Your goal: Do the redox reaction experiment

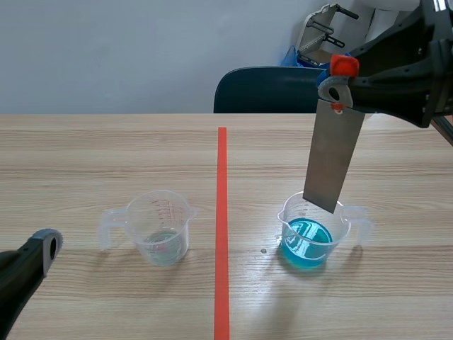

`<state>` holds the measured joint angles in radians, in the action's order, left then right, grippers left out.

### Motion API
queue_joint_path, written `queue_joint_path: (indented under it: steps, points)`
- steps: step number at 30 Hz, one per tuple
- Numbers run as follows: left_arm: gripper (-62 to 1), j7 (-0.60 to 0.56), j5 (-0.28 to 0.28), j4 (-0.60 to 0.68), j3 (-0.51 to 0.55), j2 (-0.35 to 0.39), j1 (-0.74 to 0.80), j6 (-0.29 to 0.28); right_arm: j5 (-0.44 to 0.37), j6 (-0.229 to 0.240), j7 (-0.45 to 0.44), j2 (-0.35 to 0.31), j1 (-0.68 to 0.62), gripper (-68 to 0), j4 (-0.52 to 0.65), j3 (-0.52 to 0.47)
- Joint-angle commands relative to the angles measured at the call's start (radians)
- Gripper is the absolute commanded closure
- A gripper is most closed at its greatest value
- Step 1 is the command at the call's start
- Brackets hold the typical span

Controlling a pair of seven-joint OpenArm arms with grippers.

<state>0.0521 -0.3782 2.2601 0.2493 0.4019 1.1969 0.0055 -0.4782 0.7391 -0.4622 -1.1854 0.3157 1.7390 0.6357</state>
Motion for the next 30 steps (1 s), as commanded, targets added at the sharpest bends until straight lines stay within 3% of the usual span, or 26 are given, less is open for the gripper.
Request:
queue_joint_path:
  steps: [1, 11, 18, 24, 25, 27, 28, 30]
  points:
    - [-62.3, -0.010, 0.001, 0.007, -0.002, -0.002, 0.000, -0.001, -0.014, 0.006, -0.012, 0.001, 0.016, -0.7, 0.012, -0.019]
    - [-62.3, -0.009, -0.011, -0.006, -0.002, -0.002, -0.039, -0.002, -0.014, 0.006, -0.013, 0.001, 0.016, -0.7, 0.012, -0.019]
    - [-62.3, -0.048, -0.038, -0.164, -0.043, 0.001, -0.222, -0.042, -0.014, 0.006, -0.012, 0.001, 0.016, -0.7, 0.012, -0.019]
    - [-62.3, -0.111, -0.037, -0.378, -0.181, 0.060, -0.448, -0.169, -0.014, 0.006, -0.012, 0.000, 0.016, -0.7, 0.012, -0.019]
    - [-59.9, -0.130, -0.037, -0.412, -0.212, 0.069, -0.488, -0.187, -0.014, 0.006, -0.012, 0.000, 0.016, -0.7, 0.012, -0.019]
    - [-38.6, -0.162, -0.037, -0.473, -0.276, 0.081, -0.570, -0.204, -0.014, 0.006, -0.012, 0.000, 0.016, -0.7, 0.012, -0.019]
    - [-31.2, -0.171, -0.035, -0.499, -0.309, 0.082, -0.611, -0.204, -0.014, 0.006, -0.012, 0.000, 0.016, -0.7, 0.012, -0.019]
    - [-25.7, -0.192, -0.015, -0.550, -0.375, 0.081, -0.690, -0.204, -0.014, 0.006, -0.012, 0.000, 0.016, -0.7, 0.012, -0.019]
